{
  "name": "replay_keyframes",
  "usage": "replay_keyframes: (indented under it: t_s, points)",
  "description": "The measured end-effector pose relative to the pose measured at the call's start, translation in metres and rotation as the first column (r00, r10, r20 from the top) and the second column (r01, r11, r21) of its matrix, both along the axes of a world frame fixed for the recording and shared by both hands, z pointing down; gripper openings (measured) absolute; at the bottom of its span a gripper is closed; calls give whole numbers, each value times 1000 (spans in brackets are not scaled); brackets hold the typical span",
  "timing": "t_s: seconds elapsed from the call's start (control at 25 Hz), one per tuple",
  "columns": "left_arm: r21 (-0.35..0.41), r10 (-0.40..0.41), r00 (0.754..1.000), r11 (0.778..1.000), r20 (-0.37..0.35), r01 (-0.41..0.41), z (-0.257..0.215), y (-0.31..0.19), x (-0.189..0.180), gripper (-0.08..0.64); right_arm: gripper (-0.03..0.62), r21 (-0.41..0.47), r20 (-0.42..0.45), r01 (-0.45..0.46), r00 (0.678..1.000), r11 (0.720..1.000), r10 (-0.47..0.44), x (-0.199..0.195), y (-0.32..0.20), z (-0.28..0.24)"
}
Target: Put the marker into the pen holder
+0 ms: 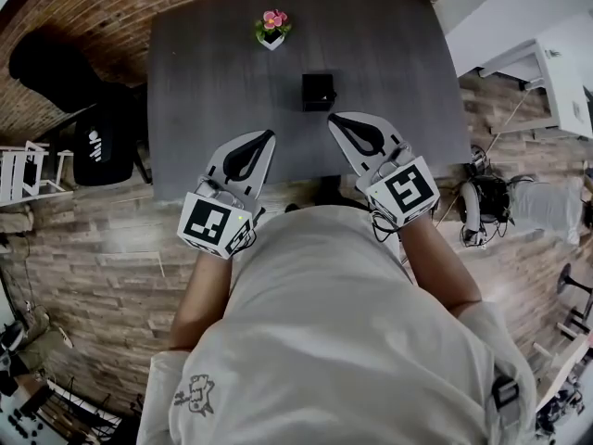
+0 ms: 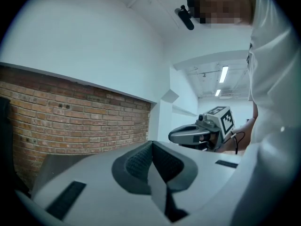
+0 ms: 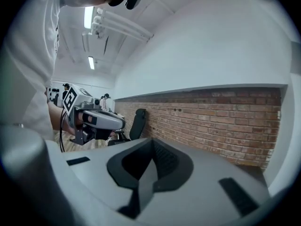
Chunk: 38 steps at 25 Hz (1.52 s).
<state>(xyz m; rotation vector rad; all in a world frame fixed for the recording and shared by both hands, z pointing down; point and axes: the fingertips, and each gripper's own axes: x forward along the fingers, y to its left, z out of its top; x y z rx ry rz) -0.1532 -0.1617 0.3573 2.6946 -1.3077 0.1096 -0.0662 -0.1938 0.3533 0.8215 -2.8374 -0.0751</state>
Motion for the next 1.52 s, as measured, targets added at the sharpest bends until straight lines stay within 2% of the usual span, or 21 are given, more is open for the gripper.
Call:
replay_keyframes:
  t_s: [0.2,0.36,0.8,1.08,1.52]
  points:
    - [15,-4,1000,1000,-12,5,-9,13,-13,11,5,38,14,-11,1000,999,10,-7,25,-15]
    - [7,44,999,999,-6,-44,-2,24,-9,11,5,47,9,-37,999,998,36,-6,45,-25]
    - [15,103,995,995,-6,-103,-6,57,27,11,5,55,22,-71,997,996,69,31,85,-31]
    - [23,95,995,995,5,-95,-12,74,64,11,5,54,41,-50,998,997,48,69,104,-37]
    - [56,20,999,998,31,-22,-16,115,147,11,5,50,57,-2,998,999,-1,164,153,-39]
